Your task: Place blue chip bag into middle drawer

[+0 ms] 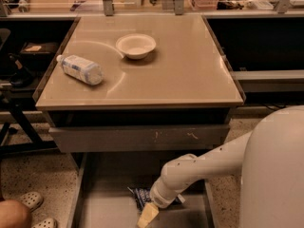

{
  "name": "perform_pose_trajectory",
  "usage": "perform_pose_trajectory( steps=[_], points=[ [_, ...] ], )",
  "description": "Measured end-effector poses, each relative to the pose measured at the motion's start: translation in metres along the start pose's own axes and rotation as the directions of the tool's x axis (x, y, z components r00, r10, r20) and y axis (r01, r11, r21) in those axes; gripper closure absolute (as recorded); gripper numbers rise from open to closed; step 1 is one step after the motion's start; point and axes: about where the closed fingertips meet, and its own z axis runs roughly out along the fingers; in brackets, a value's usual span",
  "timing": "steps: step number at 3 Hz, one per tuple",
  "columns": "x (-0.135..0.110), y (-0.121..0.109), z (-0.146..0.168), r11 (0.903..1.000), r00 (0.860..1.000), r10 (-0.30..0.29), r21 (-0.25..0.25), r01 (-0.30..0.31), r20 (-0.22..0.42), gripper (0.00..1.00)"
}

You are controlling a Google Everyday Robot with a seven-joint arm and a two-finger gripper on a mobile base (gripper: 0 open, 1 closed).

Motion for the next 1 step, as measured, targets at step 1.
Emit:
perform_pose_trajectory(
  steps=[1],
  points=[
    [0.0, 0.0, 0.0, 1.0, 1.0, 0.0, 0.0, 0.0, 0.0, 0.0]
  ],
)
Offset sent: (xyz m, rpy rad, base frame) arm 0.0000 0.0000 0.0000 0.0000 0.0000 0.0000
